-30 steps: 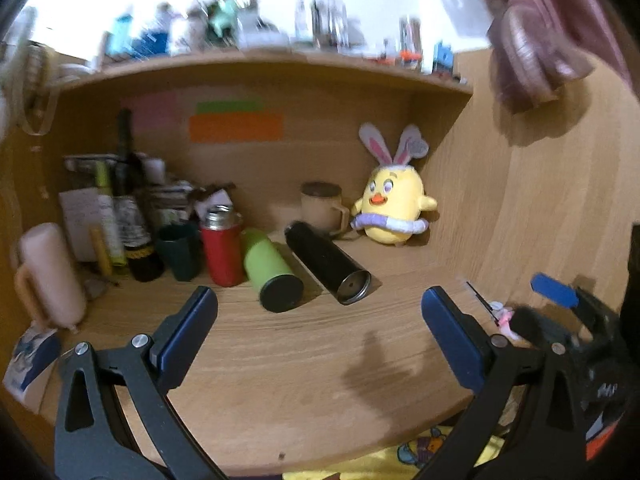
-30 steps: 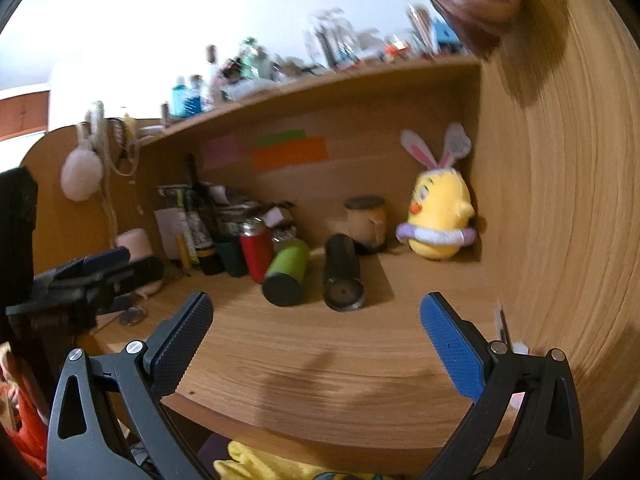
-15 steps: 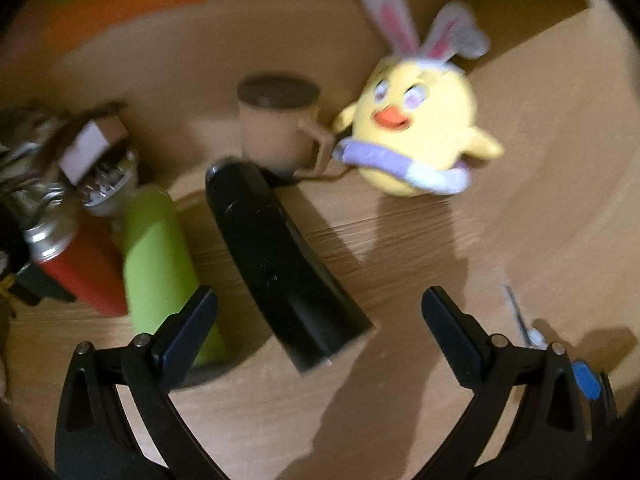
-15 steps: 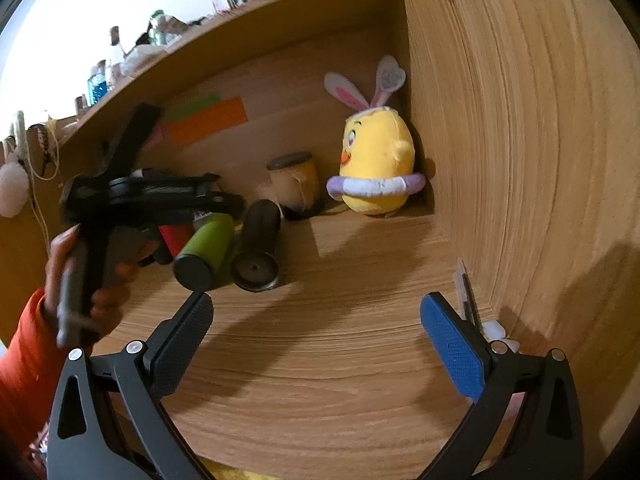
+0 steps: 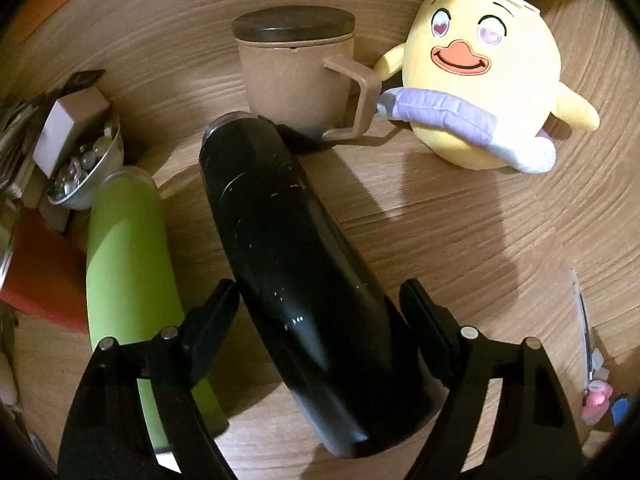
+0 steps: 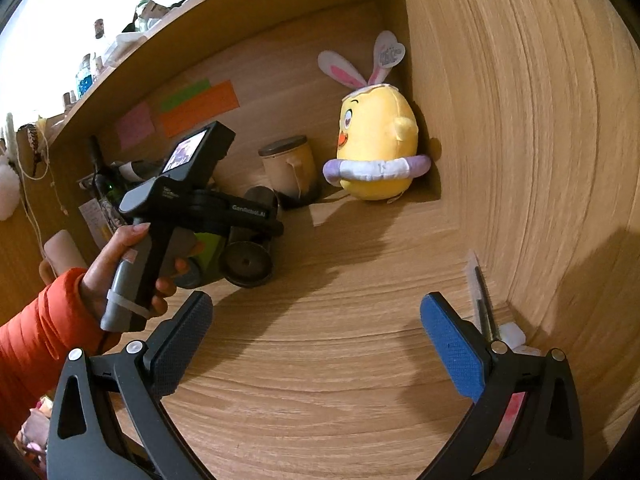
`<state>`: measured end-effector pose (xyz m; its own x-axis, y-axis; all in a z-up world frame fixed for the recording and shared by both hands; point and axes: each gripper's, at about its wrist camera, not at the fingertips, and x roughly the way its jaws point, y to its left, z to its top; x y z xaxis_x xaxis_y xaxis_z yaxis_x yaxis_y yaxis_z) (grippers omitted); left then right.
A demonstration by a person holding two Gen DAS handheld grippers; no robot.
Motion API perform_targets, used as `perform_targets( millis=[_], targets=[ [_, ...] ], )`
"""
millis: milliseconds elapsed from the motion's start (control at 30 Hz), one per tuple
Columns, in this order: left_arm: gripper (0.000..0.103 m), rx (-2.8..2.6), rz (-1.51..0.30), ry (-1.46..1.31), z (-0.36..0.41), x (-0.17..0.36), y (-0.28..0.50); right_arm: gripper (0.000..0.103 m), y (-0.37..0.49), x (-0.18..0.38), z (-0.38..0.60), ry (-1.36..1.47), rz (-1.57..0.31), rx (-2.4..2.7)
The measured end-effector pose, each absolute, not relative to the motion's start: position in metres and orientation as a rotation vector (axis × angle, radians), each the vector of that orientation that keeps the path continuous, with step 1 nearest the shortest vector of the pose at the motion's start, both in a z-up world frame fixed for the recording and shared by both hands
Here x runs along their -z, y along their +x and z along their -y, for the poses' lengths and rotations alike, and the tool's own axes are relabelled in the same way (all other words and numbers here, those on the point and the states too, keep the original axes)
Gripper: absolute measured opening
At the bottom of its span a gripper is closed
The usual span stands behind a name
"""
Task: Flip cup upside down
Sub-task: 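Reach the left tool to the lying black thermos and grasp its body, then lift the black thermos with the left tool toward the right tool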
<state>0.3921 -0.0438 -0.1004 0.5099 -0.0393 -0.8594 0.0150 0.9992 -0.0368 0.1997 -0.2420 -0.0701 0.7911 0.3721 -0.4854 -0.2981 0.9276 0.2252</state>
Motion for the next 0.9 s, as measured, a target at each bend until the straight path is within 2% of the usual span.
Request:
perform_targets(
  millis=[200,367,900],
  targets=[
    [0.069,0.064,-1.039,-0.072,0.045,0.100,0.368,0.103,0.190,0.063,0.241,0.120,-0.524,-0.354],
    [0.064,0.114,-1.061,-0.088,0.050,0.102,0.332,0.103,0.176,0.054,0.240,0.107,-0.501,-0.354],
    [0.064,0.156,-1.023,-0.139,0.049,0.101,0.202,0.103,0.119,0.033,0.230,0.062,-0.409,-0.378]
  ],
)
